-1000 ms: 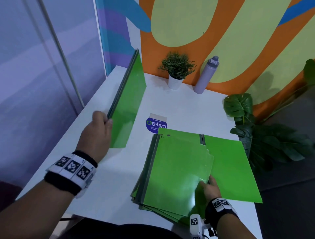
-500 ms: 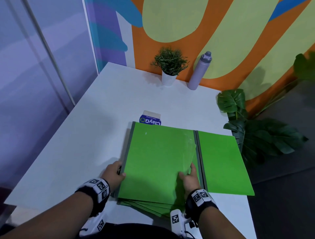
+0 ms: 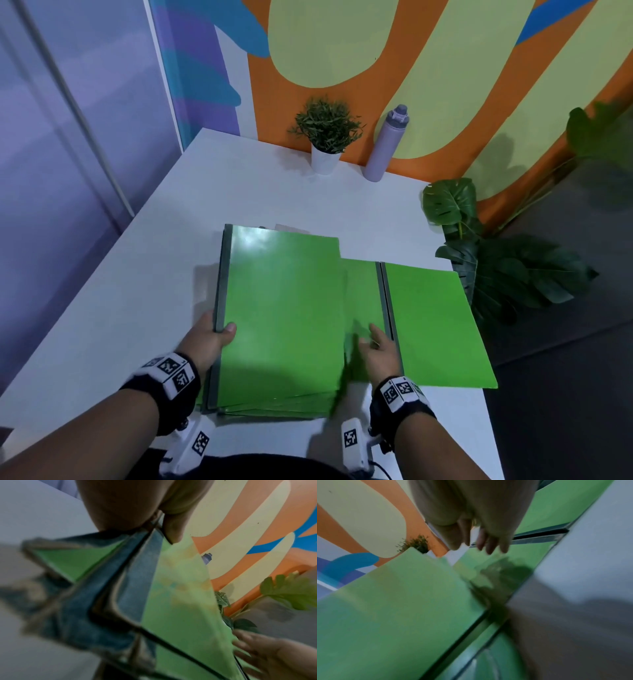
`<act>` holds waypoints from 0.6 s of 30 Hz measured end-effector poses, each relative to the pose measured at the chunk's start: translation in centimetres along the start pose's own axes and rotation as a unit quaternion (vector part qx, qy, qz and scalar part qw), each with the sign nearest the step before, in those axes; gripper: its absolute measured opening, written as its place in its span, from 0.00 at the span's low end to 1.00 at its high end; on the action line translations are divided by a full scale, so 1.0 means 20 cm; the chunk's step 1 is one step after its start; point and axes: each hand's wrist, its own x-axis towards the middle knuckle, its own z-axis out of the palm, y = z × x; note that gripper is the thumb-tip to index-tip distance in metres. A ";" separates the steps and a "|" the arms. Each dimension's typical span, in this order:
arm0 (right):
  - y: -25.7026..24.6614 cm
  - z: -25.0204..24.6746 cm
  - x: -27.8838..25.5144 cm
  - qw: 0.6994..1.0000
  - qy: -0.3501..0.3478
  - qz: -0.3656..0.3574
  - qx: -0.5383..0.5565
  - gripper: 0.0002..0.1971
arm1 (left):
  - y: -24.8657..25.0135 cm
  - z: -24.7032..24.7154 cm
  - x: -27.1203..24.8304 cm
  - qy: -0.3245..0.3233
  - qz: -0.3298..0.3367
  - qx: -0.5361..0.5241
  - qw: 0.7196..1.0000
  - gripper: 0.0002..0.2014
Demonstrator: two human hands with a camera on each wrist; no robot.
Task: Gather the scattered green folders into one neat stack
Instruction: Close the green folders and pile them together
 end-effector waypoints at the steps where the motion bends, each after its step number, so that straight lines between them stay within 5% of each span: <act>1: 0.04 -0.02 0.02 0.998 0.050 0.032 -0.016 0.27 | -0.01 -0.01 0.01 0.018 0.002 0.004 1.000 0.25; 6: 0.16 -0.14 0.03 0.961 0.147 0.230 -0.045 0.27 | -0.05 -0.06 0.05 0.076 -0.074 -0.003 0.994 0.26; 11: 0.17 -0.14 0.09 0.948 0.122 0.219 0.195 0.19 | -0.10 -0.09 0.07 0.053 -0.144 0.014 0.988 0.36; 14: 0.07 -0.17 0.13 0.888 0.123 0.251 0.364 0.06 | -0.11 -0.08 0.06 0.056 -0.158 0.004 0.986 0.38; 18: -0.15 -0.19 0.11 0.839 0.135 0.181 0.496 0.09 | -0.07 -0.05 0.04 0.046 -0.164 0.031 0.985 0.35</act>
